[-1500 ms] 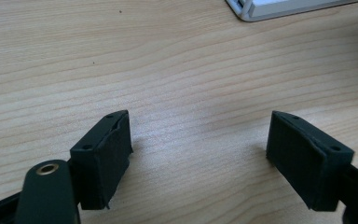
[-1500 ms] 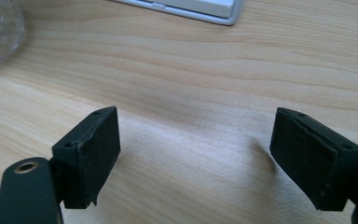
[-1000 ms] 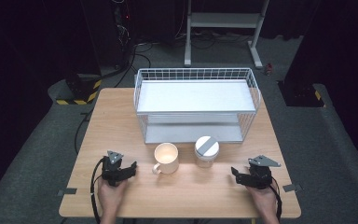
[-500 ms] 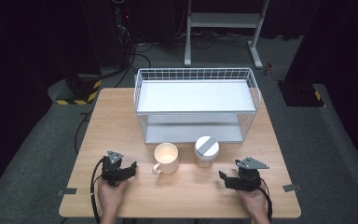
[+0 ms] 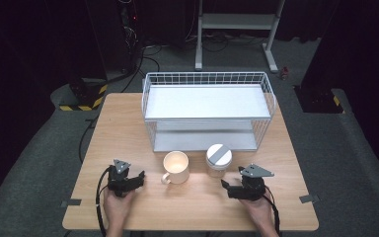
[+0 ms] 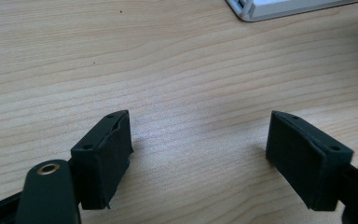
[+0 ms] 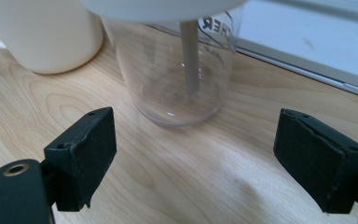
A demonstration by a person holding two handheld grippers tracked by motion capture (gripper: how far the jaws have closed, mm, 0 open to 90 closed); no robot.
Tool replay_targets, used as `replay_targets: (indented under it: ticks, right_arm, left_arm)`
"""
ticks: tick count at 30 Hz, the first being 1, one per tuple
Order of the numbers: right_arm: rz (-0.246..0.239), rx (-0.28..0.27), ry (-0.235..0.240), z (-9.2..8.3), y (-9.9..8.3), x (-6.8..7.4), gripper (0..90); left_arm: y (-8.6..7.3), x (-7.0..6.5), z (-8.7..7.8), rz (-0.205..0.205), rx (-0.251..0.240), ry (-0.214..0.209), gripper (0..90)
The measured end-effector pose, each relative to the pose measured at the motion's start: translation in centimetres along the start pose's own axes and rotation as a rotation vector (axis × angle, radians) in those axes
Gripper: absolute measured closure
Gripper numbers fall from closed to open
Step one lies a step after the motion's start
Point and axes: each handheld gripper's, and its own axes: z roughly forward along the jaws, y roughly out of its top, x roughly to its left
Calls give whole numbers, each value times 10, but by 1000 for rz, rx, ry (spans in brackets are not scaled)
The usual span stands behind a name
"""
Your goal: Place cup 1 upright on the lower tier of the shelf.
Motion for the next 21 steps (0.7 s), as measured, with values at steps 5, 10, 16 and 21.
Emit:
replay_targets:
  ticks: [5,10,16,21]
  right_arm:
    - [-10,-1,6,8,7,5,120]
    - [-17,-2,3,16,12,8,111]
    - [-35,-14,-6,23,18,10,106]
    - [-34,-15,-10,27,21,11,103]
  left_arm:
    - [0,0,0,0,0,0,225]
    - [0,0,0,-1,0,-1,225]
    - [0,0,0,0,0,0,225]
    - [0,0,0,0,0,0,225]
